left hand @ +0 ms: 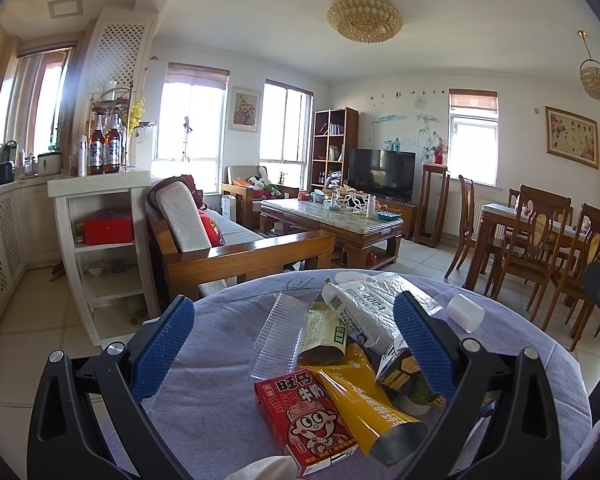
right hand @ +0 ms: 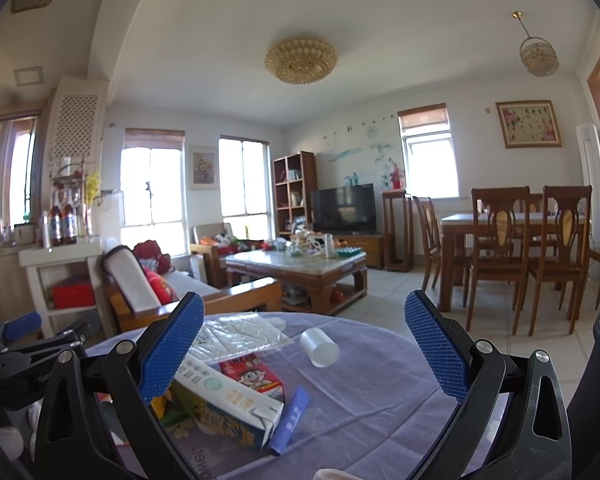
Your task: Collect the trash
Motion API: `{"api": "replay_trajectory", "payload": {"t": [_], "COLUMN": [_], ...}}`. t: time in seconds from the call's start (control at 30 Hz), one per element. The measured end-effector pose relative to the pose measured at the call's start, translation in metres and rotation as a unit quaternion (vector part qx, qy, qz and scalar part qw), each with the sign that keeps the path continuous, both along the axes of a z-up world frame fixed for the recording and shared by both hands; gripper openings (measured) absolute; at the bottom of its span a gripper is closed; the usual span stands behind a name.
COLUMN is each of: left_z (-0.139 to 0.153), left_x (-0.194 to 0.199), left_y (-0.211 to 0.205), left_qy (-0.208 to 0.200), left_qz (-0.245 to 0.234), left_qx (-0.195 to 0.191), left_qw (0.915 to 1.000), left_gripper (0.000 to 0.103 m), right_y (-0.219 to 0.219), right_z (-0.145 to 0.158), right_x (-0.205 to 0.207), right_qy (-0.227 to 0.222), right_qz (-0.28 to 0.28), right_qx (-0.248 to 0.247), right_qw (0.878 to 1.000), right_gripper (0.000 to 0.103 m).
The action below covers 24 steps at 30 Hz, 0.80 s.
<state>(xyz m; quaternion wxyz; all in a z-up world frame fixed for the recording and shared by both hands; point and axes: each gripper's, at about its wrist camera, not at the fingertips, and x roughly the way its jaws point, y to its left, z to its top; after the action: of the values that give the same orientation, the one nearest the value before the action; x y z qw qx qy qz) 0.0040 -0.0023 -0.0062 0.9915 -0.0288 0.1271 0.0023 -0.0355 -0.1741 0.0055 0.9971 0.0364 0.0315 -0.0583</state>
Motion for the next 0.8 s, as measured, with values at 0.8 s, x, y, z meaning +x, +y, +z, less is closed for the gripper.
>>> {"api": "replay_trajectory", "payload": {"t": [0.8], "left_z": [0.0002], "left_x": [0.0002], "left_y": [0.0001], "left_qy": [0.001], "left_qz": [0.0], "left_qx": [0.0], "left_qw": [1.0], "left_gripper": [0.098], "right_y": [-0.0039], "right_z": [-0.0045], "right_x": [0.0018], "right_qy": [0.0], "right_qz": [-0.001], "right_qx": [0.002], "right_qw": [1.0], "right_gripper": [0.099]}}
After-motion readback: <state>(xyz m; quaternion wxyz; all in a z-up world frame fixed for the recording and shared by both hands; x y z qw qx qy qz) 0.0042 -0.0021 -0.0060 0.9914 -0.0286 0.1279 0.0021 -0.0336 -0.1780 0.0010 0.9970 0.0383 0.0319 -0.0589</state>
